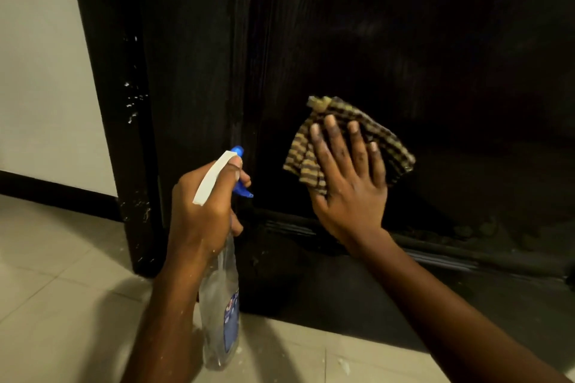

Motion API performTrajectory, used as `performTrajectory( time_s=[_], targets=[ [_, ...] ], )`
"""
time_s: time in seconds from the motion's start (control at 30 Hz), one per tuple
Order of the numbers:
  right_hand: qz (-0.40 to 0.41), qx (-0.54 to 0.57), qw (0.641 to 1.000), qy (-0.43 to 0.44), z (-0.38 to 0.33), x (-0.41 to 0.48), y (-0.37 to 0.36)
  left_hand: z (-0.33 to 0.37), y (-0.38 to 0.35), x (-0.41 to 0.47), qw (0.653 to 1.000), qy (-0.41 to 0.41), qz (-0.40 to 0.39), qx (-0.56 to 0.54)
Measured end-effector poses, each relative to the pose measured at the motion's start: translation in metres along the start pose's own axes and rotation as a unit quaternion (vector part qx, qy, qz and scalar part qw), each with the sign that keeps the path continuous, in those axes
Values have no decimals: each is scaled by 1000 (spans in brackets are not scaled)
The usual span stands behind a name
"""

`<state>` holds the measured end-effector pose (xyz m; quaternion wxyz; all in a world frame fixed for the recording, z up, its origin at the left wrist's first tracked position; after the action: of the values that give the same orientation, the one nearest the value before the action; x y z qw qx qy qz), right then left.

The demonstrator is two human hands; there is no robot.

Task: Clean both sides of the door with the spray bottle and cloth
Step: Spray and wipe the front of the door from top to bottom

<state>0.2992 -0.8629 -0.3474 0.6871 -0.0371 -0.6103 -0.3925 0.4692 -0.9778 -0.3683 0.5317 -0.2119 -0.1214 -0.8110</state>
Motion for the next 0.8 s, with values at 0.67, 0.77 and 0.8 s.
performTrajectory(
  time_s=[0.67, 0.77, 0.8],
  targets=[
    [-44, -49, 998, 0, 115, -130, -7, 15, -74, -20, 993, -16, -113, -18],
    [-14, -32, 999, -7, 79, -112, -15, 14, -85, -23, 991, -16, -128, -24],
    [-15, -31, 999, 16, 68, -109, -19, 13, -88, -24, 991, -17, -131, -24]
  ],
)
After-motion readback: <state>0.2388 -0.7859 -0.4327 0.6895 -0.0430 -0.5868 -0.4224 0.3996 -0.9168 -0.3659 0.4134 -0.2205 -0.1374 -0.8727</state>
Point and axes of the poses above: each hand's wrist, its own x-axis towards the middle knuckle, its own y-axis out of the back of the hand, z = x × y, the point moved 9 cm from there along x, towards the middle knuckle, and after that the axes turned 1 degree about x, right-handed, at the moved point
